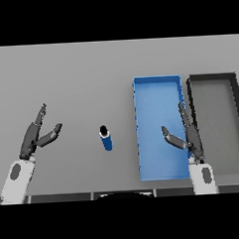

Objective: Pick up the blue pipe and place it into the blue bin.

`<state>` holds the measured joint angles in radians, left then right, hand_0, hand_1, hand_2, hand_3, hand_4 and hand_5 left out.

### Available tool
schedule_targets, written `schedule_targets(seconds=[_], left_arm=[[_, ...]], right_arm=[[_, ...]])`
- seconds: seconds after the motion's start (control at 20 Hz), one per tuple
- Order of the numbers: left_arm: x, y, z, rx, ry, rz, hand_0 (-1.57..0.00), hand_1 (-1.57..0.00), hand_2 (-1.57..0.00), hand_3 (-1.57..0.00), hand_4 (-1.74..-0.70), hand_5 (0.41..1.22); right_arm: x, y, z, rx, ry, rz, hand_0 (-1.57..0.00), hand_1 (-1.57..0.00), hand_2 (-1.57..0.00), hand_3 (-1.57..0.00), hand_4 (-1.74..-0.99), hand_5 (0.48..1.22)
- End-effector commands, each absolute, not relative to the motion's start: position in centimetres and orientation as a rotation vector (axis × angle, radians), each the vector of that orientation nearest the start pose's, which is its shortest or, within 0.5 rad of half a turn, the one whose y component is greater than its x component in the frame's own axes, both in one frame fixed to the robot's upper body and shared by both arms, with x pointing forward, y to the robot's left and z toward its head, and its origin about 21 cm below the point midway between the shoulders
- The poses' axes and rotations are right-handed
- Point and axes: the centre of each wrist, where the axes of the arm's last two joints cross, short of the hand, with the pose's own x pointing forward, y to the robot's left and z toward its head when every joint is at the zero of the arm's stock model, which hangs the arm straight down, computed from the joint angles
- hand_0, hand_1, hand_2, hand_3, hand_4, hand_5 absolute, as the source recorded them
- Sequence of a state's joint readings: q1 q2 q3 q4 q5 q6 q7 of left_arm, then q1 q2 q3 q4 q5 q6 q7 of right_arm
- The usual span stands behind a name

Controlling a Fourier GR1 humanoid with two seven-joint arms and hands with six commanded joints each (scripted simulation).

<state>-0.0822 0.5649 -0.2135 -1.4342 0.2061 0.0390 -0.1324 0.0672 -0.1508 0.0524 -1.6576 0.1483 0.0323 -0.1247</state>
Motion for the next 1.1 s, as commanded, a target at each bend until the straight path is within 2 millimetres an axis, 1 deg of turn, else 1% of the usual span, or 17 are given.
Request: schedule_targets(seconds=[0.0,0.1,0.15,0.2,0.25,0.3,0.35,0.4,0.45,0.5,0.6,0.65,0.7,0.75,0.85,0.9,1.05], left_arm=[[26.5,32.6,2.2,0.164,-1.560,-0.432,0.00,0.00,0.00,0.00,-0.96,0.592],[26.3,32.3,2.0,0.135,-1.561,-0.456,0.00,0.00,0.00,0.00,-0.96,0.594],[26.3,32.2,2.1,0.104,-1.566,-0.472,0.00,0.00,0.00,0.00,-0.96,0.593],[26.1,32.3,2.3,0.074,-1.581,-0.495,0.00,0.00,0.00,0.00,-0.97,0.594],[25.8,32.4,2.7,0.039,-1.580,-0.535,0.00,0.00,0.00,0.00,-0.98,0.584],[25.3,32.4,3.0,0.019,-1.573,-0.560,0.00,0.00,0.00,0.00,-0.99,0.573],[24.8,32.3,3.3,-0.006,-1.552,-0.602,0.00,0.00,0.00,0.00,-1.01,0.561],[24.3,32.1,3.2,-0.034,-1.532,-0.639,0.00,0.00,0.00,0.00,-1.03,0.549],[24.2,31.4,3.1,-0.071,-1.515,-0.669,0.00,0.00,0.00,0.00,-1.05,0.535],[23.9,30.3,3.0,-0.108,-1.506,-0.693,0.00,0.00,0.00,0.00,-1.07,0.522],[23.2,28.3,2.4,-0.171,-1.443,-0.738,0.00,0.00,0.00,0.00,-1.11,0.497],[23.0,27.8,2.3,-0.174,-1.437,-0.761,0.00,0.00,0.00,0.00,-1.13,0.485],[22.8,26.9,1.9,-0.187,-1.430,-0.777,0.00,0.00,0.00,0.00,-1.13,0.475],[22.9,26.4,1.8,-0.189,-1.414,-0.796,0.00,0.00,0.00,0.00,-1.14,0.464],[22.8,24.9,1.3,-0.227,-1.413,-0.817,0.00,0.00,0.00,0.00,-1.14,0.450],[22.9,24.0,1.1,-0.245,-1.412,-0.812,0.00,0.00,0.00,0.00,-1.14,0.452],[23.4,22.4,-0.1,-0.273,-1.424,-0.817,0.00,0.00,0.00,0.00,-1.15,0.456]], right_arm=[[23.0,-25.5,1.2,-0.173,-1.689,0.316,0.00,0.00,0.00,0.00,-1.193,0.622],[22.7,-25.6,1.6,-0.164,-1.697,0.325,0.00,0.00,0.00,0.00,-1.206,0.625],[22.9,-25.4,1.5,-0.168,-1.688,0.330,0.00,0.00,0.00,0.00,-1.203,0.625],[22.7,-25.3,1.2,-0.172,-1.683,0.333,0.00,0.00,0.00,0.00,-1.197,0.621],[22.8,-25.5,1.4,-0.174,-1.680,0.338,0.00,0.00,0.00,0.00,-1.192,0.621],[22.6,-25.3,1.0,-0.176,-1.683,0.344,0.00,0.00,0.00,0.00,-1.181,0.619],[23.0,-25.3,1.3,-0.169,-1.685,0.344,0.00,0.00,0.00,0.00,-1.180,0.617],[22.9,-25.2,1.1,-0.167,-1.687,0.344,0.00,0.00,0.00,0.00,-1.179,0.616],[23.4,-25.4,1.3,-0.171,-1.671,0.343,0.00,0.00,0.00,0.00,-1.176,0.615],[23.1,-25.4,1.2,-0.170,-1.681,0.340,0.00,0.00,0.00,0.00,-1.174,0.616],[23.2,-25.3,1.2,-0.180,-1.664,0.348,0.00,0.00,0.00,0.00,-1.164,0.617],[22.6,-25.5,1.3,-0.166,-1.684,0.342,0.00,0.00,0.00,0.00,-1.174,0.618],[22.4,-25.4,1.2,-0.160,-1.679,0.340,0.00,0.00,0.00,0.00,-1.182,0.618],[22.6,-25.4,1.5,-0.158,-1.673,0.335,0.00,0.00,0.00,0.00,-1.189,0.619],[22.7,-25.5,1.4,-0.160,-1.667,0.327,0.00,0.00,0.00,0.00,-1.197,0.615],[22.7,-25.4,1.4,-0.155,-1.673,0.331,0.00,0.00,0.00,0.00,-1.205,0.618],[23.0,-25.3,1.5,-0.154,-1.669,0.321,0.00,0.00,0.00,0.00,-1.217,0.626]])
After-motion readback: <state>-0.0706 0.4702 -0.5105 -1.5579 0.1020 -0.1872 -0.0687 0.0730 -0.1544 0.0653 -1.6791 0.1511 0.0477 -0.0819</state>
